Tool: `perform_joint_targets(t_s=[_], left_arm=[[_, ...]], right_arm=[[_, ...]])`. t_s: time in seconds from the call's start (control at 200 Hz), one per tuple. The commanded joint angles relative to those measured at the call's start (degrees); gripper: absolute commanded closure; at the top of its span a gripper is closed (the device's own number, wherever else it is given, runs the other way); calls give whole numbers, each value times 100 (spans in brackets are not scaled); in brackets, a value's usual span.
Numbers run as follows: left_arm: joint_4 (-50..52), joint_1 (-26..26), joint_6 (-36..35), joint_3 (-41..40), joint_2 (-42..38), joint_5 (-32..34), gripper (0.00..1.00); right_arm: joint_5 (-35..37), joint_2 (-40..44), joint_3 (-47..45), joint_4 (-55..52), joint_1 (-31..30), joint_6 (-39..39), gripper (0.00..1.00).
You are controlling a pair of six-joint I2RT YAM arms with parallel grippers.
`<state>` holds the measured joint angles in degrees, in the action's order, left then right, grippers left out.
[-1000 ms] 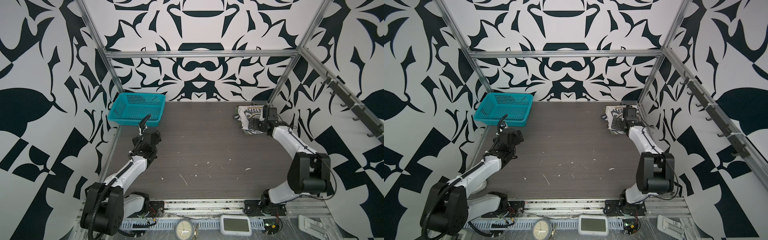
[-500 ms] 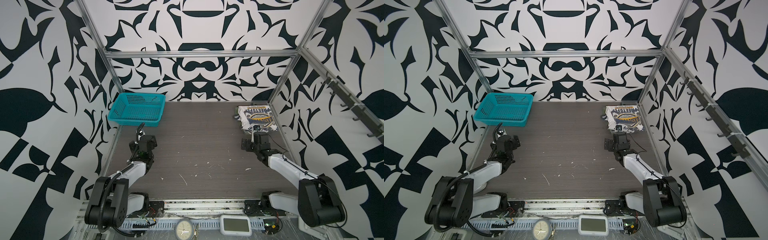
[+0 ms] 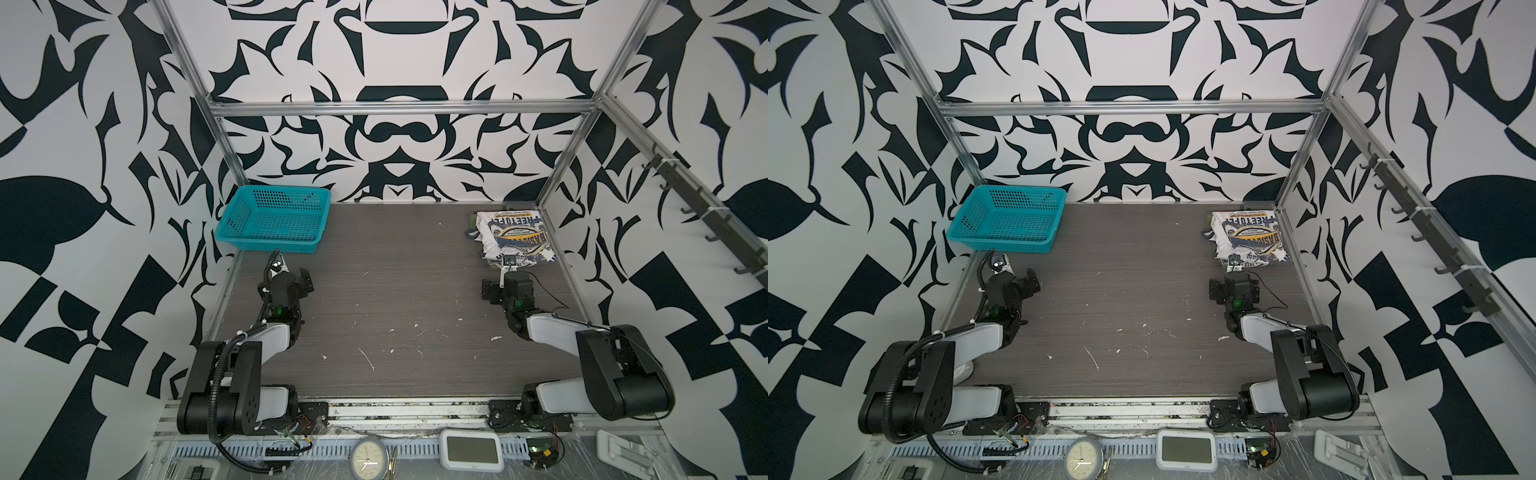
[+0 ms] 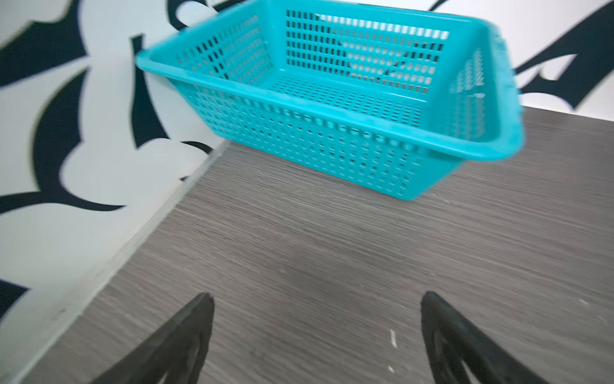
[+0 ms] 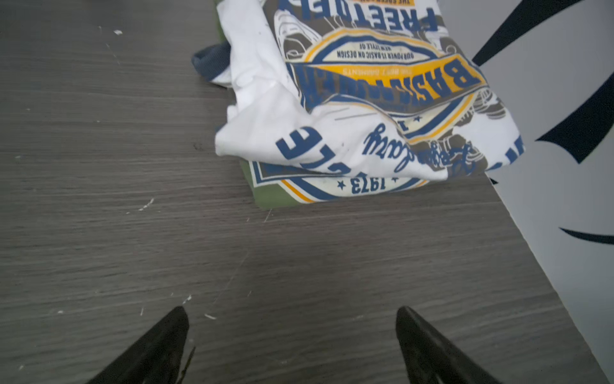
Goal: Fold and stack tank tops
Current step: Reset both arms
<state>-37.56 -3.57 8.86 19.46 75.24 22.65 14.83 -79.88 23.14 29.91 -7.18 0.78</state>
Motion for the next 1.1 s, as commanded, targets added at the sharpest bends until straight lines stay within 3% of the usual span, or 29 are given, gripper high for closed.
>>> perform_joint_targets(t_s=[0.0,0.175,0.3,0.41,0.47,0.85,1.095], left_arm=[[-376,-5,-9,-100,-96,-334,1],[-1518,78,-620,-187,651,-326,1],[-3206,151,-724,-366,1736,-195,1],[-1378,366,-210,209,1344,-97,1],[-1908,644,-77,38,1455,-592,1],[-1857,644,-69,52,1434,-529,1],[-1878,640,-69,41,1427,-542,1]], right_arm=[[-439,-167,-58,1199,-29,-372,1],[-852,-458,-14,1360,-13,-457,0],[-947,-562,-77,1585,50,-421,1],[-1024,-739,-109,1777,153,-305,0],[-1000,-847,-249,2114,244,-188,1],[-510,-918,-309,2290,263,13,0],[-881,-872,-389,2380,257,-148,1]])
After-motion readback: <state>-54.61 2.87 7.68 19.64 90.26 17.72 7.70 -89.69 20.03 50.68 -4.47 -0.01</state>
